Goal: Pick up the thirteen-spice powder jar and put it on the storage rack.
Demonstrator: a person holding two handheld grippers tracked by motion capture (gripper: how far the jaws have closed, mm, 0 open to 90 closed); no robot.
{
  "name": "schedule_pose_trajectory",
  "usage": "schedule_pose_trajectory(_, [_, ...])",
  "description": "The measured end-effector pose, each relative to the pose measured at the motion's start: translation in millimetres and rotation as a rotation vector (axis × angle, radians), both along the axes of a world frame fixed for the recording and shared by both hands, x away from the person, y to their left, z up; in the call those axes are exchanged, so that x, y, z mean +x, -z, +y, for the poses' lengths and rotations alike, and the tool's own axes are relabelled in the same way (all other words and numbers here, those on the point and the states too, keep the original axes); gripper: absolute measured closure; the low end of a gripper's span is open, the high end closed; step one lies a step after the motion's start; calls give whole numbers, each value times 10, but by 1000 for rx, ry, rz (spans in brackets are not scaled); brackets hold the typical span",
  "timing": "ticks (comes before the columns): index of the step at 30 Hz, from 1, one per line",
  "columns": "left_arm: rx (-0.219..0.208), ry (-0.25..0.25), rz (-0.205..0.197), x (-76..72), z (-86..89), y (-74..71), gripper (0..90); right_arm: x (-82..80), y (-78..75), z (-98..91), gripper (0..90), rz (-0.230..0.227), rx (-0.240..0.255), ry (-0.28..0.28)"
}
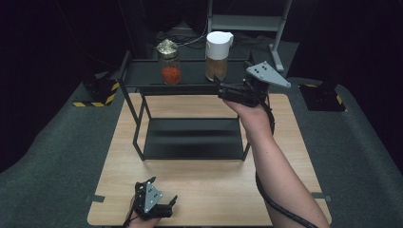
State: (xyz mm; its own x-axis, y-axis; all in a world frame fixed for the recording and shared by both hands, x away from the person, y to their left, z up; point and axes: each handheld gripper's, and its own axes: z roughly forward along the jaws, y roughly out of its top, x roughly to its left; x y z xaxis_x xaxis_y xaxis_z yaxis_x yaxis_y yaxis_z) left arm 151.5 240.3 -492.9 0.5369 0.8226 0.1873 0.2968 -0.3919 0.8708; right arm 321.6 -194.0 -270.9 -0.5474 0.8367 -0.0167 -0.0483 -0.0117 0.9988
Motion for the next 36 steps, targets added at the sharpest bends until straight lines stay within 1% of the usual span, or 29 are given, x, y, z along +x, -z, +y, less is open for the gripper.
schedule_pose_trajectory(5, [-4,-6,4,3,-1,-2,6,-86,34,-63,0,-11,-9,-7])
schedule_pose_trajectory(9, [6,-4,4,4,-16,-6,6,-157,65,-120,0,-18,-15,-12])
schedule_pose_trajectory(14, [35,1,-7,-10,-54,-7,6,-268,155,-207,0,-30,-25,-18])
schedule_pose_trajectory(18, [41,0,-8,-13,-67,-8,6,-347,222,-277,0,-28,-37,-21])
schedule_pose_trajectory(20, [41,0,-5,-9,-66,-11,6,-392,267,-313,0,-28,-52,-25])
schedule_pose_trajectory(23, [41,4,-2,-1,-61,-15,6,-462,364,-371,0,-30,-69,-30])
schedule_pose_trajectory(27, [48,9,-8,-9,-65,-11,6,-557,546,-469,0,-23,-78,-43])
schedule_pose_trajectory(28, [51,9,-9,-9,-71,-11,6,-576,584,-482,0,-27,-83,-44])
schedule_pose_trajectory(30, [58,5,-8,-11,-90,-13,6,-631,677,-501,0,-33,-108,-39])
schedule_pose_trajectory(33, [76,8,-11,-16,-115,-17,6,-696,818,-545,0,-35,-132,-42])
schedule_pose_trajectory(36, [97,12,-22,-33,-143,-12,6,-770,947,-602,0,-29,-143,-43])
